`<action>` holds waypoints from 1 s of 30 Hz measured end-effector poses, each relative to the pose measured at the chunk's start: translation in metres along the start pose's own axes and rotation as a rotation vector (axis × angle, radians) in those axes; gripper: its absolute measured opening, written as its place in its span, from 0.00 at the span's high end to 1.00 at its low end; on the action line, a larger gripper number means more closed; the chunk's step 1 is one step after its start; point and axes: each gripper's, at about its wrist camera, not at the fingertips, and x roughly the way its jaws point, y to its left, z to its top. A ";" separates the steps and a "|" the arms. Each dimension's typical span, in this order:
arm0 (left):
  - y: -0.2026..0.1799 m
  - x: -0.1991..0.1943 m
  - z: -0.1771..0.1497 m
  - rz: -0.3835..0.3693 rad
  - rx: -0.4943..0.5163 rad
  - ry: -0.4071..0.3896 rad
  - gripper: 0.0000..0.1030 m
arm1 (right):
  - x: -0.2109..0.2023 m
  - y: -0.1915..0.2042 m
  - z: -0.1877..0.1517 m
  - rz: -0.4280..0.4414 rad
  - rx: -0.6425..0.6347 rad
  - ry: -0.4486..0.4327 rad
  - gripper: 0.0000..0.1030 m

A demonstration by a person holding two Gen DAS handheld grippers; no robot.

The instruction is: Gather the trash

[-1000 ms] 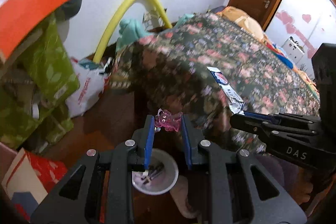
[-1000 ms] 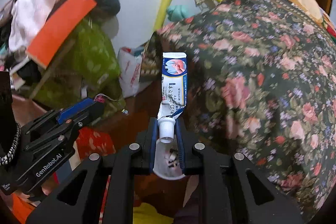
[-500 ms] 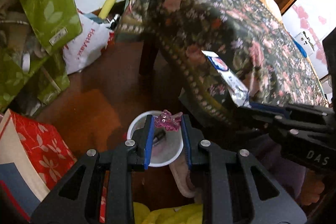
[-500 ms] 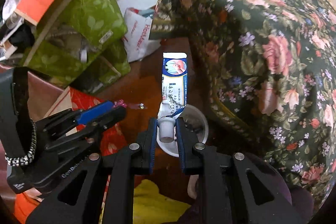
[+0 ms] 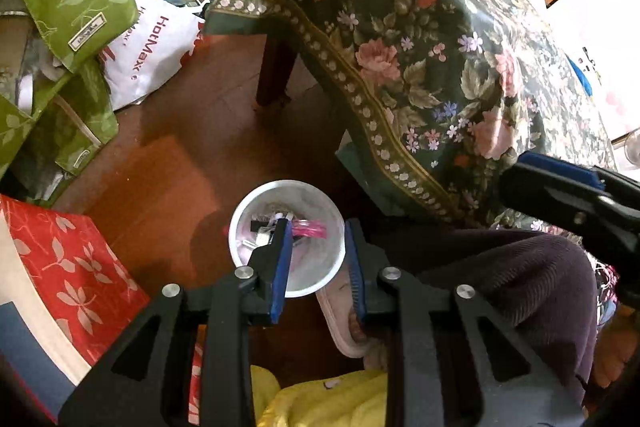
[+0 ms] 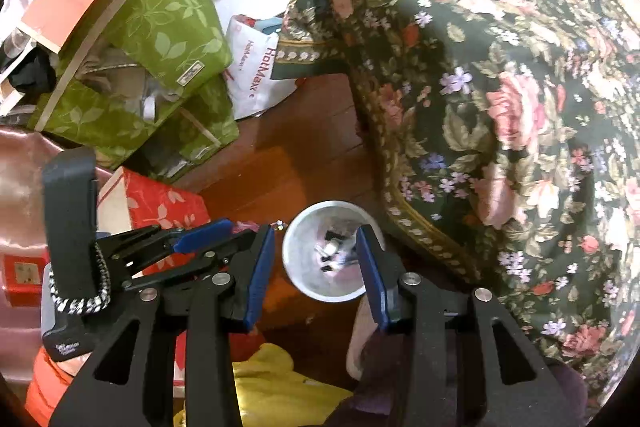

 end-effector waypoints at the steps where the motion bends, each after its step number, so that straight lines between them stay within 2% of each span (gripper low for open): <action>1: -0.001 0.000 0.000 -0.002 0.003 0.002 0.76 | -0.003 0.000 -0.001 -0.012 -0.002 -0.013 0.63; 5: -0.009 -0.008 0.000 -0.017 0.031 -0.009 0.76 | -0.018 -0.002 -0.006 -0.034 0.005 -0.061 0.63; 8: -0.017 -0.024 0.001 0.002 0.060 -0.060 0.76 | -0.032 -0.005 -0.010 -0.053 0.020 -0.109 0.63; 12: -0.029 -0.056 0.003 0.010 0.096 -0.178 0.76 | -0.055 -0.006 -0.015 -0.075 0.049 -0.187 0.62; 20: -0.063 -0.132 0.001 -0.024 0.200 -0.463 0.76 | -0.121 -0.004 -0.034 -0.191 0.094 -0.460 0.62; 23: -0.078 -0.155 -0.003 -0.027 0.254 -0.559 0.76 | -0.137 -0.006 -0.035 -0.208 0.117 -0.532 0.63; 26: -0.088 -0.169 -0.009 -0.025 0.288 -0.634 0.64 | -0.149 -0.011 -0.038 -0.221 0.140 -0.586 0.62; 27: -0.090 -0.173 -0.010 -0.025 0.291 -0.654 0.55 | -0.151 -0.013 -0.039 -0.226 0.144 -0.597 0.58; 28: -0.092 -0.176 -0.012 -0.026 0.294 -0.671 0.45 | -0.152 -0.014 -0.040 -0.231 0.148 -0.608 0.49; 29: -0.094 -0.178 -0.012 -0.028 0.294 -0.682 0.39 | -0.155 -0.015 -0.041 -0.243 0.158 -0.623 0.43; 30: -0.094 -0.180 -0.014 -0.029 0.292 -0.692 0.32 | -0.158 -0.016 -0.044 -0.254 0.167 -0.636 0.31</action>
